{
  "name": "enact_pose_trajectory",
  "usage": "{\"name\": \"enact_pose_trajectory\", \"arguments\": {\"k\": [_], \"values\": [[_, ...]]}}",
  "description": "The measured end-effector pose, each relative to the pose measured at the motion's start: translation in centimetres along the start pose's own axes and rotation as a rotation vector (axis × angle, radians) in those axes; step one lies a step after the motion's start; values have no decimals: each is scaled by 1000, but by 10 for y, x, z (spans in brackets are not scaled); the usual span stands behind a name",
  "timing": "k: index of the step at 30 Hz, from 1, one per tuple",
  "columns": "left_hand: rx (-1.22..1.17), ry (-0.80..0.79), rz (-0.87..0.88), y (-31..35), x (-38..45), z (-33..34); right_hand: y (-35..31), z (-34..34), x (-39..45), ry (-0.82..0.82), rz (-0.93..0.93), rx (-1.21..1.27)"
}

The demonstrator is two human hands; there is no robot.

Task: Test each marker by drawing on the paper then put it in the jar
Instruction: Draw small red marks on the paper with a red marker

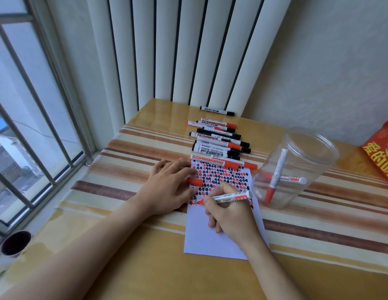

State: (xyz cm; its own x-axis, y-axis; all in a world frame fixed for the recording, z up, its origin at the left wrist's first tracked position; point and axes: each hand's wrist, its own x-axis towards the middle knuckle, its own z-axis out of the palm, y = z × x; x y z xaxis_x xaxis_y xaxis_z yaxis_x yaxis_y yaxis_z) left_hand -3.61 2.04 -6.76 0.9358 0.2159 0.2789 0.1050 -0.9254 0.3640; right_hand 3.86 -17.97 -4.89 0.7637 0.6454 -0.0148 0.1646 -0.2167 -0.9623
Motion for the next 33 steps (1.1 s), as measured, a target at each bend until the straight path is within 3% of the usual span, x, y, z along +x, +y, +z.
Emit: {"name": "enact_pose_trajectory", "arguments": {"k": [7, 27, 33], "values": [[-12, -12, 0, 0, 0, -1, -1, 0, 0, 56, -8, 16], [-73, 15, 21, 7, -1, -9, 0, -2, 1, 14, 4, 12], [-142, 51, 71, 9, 0, -14, 1, -6, 2, 57, -8, 120]]}}
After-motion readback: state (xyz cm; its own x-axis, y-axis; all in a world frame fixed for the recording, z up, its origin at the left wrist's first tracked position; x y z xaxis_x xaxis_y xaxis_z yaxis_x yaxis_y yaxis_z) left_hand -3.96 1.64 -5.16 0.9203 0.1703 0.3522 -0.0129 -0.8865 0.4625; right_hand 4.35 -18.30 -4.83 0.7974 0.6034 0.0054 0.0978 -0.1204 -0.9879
